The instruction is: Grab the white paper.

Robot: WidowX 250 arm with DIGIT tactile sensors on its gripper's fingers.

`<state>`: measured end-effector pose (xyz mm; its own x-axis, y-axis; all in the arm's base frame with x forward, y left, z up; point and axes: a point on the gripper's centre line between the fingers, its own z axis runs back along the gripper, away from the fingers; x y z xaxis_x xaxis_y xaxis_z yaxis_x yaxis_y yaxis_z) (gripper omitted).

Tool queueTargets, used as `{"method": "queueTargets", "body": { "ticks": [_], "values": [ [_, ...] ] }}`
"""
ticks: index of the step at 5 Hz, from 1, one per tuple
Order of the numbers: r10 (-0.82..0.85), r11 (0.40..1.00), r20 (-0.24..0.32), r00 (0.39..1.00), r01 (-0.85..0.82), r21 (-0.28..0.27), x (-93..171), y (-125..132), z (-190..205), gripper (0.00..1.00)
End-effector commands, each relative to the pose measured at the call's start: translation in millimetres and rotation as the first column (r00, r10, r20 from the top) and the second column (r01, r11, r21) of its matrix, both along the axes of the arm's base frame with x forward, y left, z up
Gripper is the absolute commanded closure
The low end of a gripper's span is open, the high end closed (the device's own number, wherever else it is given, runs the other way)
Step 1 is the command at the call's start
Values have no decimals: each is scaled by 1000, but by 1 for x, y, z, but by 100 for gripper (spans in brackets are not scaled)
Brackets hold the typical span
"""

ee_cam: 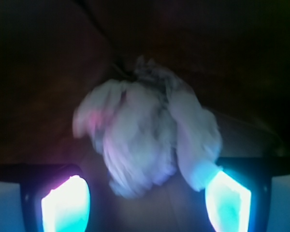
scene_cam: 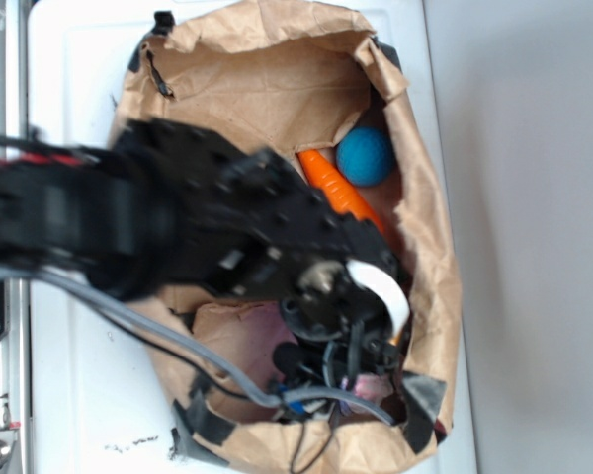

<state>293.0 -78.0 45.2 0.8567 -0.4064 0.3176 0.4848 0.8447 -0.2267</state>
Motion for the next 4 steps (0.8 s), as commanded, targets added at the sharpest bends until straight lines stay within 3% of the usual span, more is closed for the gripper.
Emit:
{"method": "queueTargets", "body": {
  "ticks": [1,2,3,4],
  "values": [
    [29,999,50,998,-31,38,25,-28,-2,23],
    [48,997,56,997,-52,62,29,-21,-1,100],
    [67,995,69,995,-72,67,26,-10,6,100],
    [124,991,101,987,-128,40,19,12,31,100]
  ]
}}
